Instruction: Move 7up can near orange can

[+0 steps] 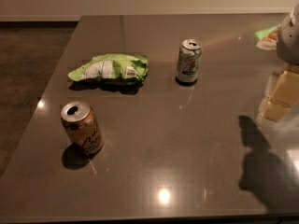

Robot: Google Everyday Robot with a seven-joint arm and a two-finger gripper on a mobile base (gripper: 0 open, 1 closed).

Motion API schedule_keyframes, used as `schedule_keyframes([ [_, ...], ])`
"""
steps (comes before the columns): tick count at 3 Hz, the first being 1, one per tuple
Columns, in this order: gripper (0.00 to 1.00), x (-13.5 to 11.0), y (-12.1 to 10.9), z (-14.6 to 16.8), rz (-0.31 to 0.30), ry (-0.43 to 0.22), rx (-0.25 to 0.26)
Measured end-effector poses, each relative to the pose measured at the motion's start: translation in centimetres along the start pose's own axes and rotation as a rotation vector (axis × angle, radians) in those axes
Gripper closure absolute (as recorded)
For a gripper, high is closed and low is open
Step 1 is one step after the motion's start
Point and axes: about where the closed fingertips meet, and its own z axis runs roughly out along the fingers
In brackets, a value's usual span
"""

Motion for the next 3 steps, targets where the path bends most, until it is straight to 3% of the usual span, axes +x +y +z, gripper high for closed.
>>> schedule_keyframes([
  [1,0.00,0.0,0.0,0.0,0.000,-0.001,0.001],
  [3,0.00,-3.8,-4.6,2.5,0.028,-0.084,0.034],
])
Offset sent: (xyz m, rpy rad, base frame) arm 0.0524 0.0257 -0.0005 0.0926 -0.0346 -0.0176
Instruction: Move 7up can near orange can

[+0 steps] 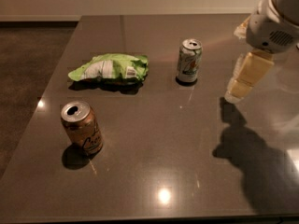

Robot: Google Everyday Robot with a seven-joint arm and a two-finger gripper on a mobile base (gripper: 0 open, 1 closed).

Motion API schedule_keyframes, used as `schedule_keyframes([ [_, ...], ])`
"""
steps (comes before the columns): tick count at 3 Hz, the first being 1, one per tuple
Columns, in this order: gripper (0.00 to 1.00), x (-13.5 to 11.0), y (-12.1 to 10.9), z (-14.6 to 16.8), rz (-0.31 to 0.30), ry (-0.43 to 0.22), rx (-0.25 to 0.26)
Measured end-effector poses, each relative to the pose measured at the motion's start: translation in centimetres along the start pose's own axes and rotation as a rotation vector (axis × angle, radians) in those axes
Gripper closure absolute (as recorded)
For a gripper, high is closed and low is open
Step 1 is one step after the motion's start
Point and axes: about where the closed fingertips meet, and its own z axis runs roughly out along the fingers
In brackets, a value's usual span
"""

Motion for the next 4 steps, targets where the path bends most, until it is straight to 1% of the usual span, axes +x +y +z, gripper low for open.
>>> schedule_keyframes([
  [1,0.00,-2.1,-2.9,2.8,0.028,-0.040,0.015],
  [2,0.00,-3.9,-5.2,5.3,0.059,-0.069,0.011],
  [3,0.00,-5.7,-6.8,7.6,0.071,-0.090,-0.008],
  [4,0.00,-7.0,-8.1,9.6,0.085,-0.112,-0.043],
])
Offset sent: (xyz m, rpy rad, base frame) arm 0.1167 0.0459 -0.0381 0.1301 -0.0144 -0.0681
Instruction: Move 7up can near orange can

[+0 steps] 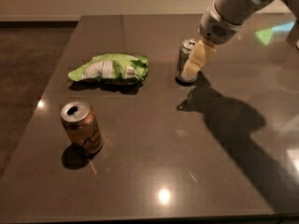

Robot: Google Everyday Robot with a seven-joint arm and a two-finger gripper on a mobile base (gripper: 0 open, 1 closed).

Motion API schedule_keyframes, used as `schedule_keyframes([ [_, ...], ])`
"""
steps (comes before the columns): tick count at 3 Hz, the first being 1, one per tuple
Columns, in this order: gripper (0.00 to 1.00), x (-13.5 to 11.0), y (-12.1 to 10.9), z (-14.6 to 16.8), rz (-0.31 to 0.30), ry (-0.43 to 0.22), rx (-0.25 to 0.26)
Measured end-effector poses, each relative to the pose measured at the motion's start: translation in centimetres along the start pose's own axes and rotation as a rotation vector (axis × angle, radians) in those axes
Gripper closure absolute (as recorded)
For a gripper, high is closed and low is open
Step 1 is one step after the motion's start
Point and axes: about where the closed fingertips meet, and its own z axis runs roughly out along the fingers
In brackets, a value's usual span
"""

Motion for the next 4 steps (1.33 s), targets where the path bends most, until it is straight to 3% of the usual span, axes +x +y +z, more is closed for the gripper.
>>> schedule_keyframes([
  [1,0.00,-0.51,-1.06,1.56,0.025,-0.016,-0.042],
  [2,0.15,-0.77,-1.44,2.42,0.039,-0.028,-0.073],
  [4,0.62,-0.80,-0.79,2.09,0.025,-0.059,-0.107],
])
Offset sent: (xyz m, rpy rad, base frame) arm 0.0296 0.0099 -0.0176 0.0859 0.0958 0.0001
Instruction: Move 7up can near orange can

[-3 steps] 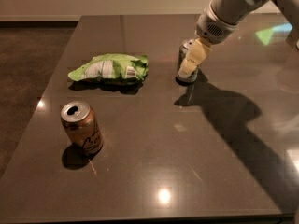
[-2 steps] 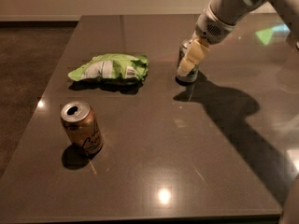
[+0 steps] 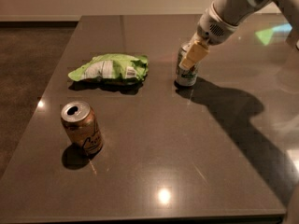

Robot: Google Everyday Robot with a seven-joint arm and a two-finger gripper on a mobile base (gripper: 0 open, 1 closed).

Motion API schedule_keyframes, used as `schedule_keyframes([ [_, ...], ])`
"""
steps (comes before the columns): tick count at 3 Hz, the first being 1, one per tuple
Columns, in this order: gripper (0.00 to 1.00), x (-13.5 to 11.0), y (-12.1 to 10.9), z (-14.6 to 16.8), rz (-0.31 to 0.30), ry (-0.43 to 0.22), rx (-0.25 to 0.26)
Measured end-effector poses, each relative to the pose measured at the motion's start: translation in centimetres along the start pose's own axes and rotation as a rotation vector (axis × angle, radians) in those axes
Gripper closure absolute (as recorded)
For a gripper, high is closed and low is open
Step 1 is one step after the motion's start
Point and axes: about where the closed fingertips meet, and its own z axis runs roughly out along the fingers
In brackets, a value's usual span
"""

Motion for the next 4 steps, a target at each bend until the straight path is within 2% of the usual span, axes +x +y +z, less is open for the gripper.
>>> schedule_keyframes([
  [1,0.85,-0.9,2.5,-1.0,-0.051,-0.044,-0.043],
  [2,1.00,-2.3,6.5,-2.4,-0.143,-0.088,-0.095],
  [3,1.00,-3.8,11.2,-3.4,-0.251,-0.111,-0.121],
  [4,1.00,-4.9,15.8,-3.5,-0.353,-0.107,-0.140],
])
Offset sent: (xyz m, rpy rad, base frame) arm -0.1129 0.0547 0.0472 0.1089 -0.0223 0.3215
